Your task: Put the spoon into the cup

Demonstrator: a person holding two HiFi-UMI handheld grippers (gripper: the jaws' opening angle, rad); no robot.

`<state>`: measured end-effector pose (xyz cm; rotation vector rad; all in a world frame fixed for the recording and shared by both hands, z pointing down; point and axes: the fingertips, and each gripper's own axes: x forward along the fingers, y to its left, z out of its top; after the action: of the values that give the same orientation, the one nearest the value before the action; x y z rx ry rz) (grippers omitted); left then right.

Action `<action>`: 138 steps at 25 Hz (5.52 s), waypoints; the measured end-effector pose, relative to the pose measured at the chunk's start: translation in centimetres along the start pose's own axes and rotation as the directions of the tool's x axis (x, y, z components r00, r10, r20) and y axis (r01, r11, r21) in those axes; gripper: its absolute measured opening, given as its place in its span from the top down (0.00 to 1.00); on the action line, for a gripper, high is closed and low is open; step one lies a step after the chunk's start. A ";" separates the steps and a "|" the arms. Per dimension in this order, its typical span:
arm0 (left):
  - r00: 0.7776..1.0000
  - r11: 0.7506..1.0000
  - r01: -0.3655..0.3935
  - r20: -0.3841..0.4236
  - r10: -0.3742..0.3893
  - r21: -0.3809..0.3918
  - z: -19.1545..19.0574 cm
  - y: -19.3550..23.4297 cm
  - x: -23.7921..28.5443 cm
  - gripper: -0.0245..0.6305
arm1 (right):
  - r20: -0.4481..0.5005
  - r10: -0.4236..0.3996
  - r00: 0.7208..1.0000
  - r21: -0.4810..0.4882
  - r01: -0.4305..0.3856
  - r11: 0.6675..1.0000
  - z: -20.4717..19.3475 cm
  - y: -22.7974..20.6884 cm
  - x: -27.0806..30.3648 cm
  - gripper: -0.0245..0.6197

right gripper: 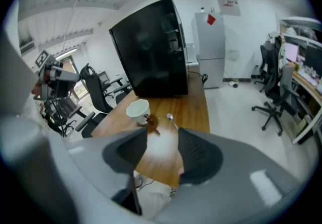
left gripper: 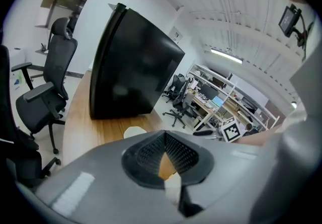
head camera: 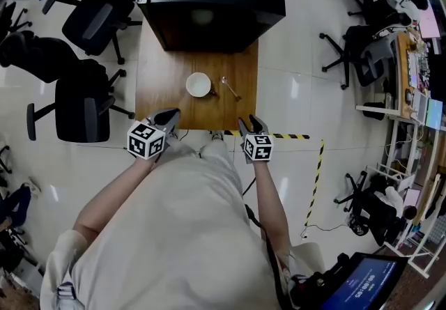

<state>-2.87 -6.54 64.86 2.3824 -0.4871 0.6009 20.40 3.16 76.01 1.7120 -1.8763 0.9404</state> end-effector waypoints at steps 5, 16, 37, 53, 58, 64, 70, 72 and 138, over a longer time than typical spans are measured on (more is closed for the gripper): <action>0.998 0.997 -0.059 0.023 0.058 0.054 2.2 -0.2 1.0 0.96 | -0.107 0.016 0.994 -0.180 -0.035 0.983 -0.9 -2.4 4.7 0.66; 0.982 0.983 -0.185 0.042 0.185 0.006 4.4 0.3 1.7 0.96 | -0.330 0.035 0.943 -0.373 -0.164 0.913 -3.7 -5.5 13.4 0.67; 0.948 0.948 -0.308 0.062 0.313 -0.078 4.1 2.7 -0.1 0.96 | -0.398 0.026 0.917 -0.456 -0.222 0.862 -5.7 -5.8 16.7 0.76; 0.953 0.955 -0.285 0.077 0.292 -0.088 3.8 3.1 -0.1 0.96 | -0.199 0.031 0.979 -0.345 -0.100 0.933 -0.9 -3.2 10.7 0.77; 0.958 0.960 -0.266 0.083 0.274 -0.089 3.9 3.2 0.2 0.96 | -0.117 0.070 0.991 -0.323 -0.105 0.941 1.8 -1.2 7.7 0.77; 0.963 0.965 -0.247 0.086 0.255 -0.091 3.7 3.3 0.4 0.96 | -0.097 0.152 0.984 -0.413 -0.179 0.893 4.6 3.7 5.9 0.77; 0.962 0.965 -0.245 0.098 0.254 -0.095 3.4 3.6 -0.3 0.96 | -0.147 0.185 0.972 -0.463 -0.233 0.855 5.0 6.6 7.2 0.77; 0.960 0.963 -0.250 0.105 0.260 -0.101 3.3 3.9 -0.7 0.96 | -0.169 0.184 0.968 -0.477 -0.244 0.845 4.9 7.2 7.7 0.77; 0.989 0.997 -0.057 0.134 0.064 -0.058 0.3 11.5 -9.3 0.96 | 0.252 0.116 0.961 0.052 -0.133 0.990 14.9 14.5 7.1 0.57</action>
<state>-15.97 -13.37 65.30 2.3742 -0.6290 0.4482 7.03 -12.39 68.10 1.8423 -2.1572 0.8800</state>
